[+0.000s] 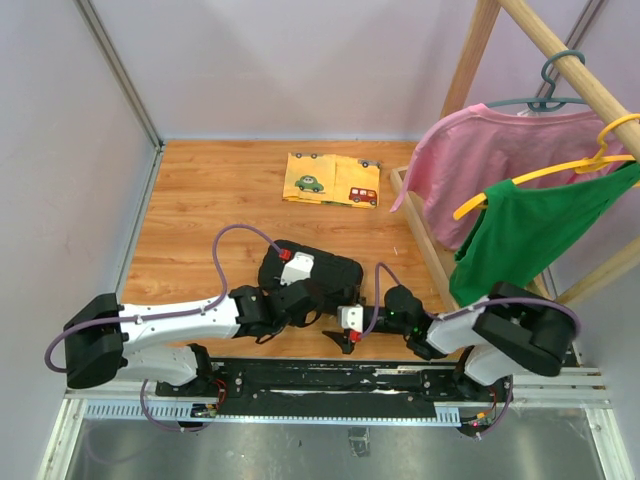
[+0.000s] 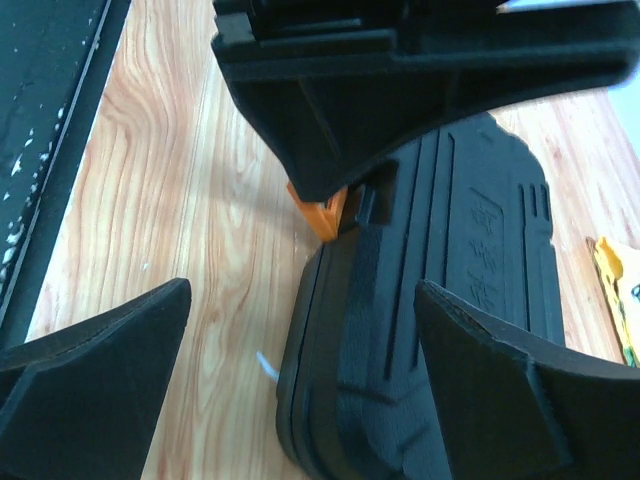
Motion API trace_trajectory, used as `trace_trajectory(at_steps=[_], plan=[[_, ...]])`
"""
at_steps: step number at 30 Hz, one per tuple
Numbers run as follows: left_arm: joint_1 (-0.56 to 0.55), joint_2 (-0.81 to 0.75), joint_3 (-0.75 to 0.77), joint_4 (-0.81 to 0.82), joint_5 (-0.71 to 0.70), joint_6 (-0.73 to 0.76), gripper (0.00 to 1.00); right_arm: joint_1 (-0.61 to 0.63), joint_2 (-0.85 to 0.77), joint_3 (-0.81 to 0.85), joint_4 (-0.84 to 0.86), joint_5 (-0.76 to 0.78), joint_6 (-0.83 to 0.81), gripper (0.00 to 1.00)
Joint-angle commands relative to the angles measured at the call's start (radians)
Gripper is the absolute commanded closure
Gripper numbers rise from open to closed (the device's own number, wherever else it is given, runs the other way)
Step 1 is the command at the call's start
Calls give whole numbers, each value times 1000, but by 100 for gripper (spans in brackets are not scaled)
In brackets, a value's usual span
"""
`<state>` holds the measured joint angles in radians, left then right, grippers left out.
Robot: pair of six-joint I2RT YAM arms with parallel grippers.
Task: Sort the tools into containers
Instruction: Close the storage box at the center of the board.
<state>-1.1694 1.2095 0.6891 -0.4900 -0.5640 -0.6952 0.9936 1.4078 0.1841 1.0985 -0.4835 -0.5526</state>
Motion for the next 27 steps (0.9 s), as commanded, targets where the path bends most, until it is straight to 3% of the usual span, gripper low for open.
trace_trajectory(at_steps=[1,3,9,27], plan=[[-8,16,38,31,-43,3,59,52,181,43,362,59,-26,5],[-8,15,39,35,-42,3,59,72,274,64,473,83,-44,5],[-8,3,33,35,-38,-6,59,147,395,146,479,175,-160,5],[-7,-43,3,24,-32,-39,59,169,494,234,483,389,-234,3]])
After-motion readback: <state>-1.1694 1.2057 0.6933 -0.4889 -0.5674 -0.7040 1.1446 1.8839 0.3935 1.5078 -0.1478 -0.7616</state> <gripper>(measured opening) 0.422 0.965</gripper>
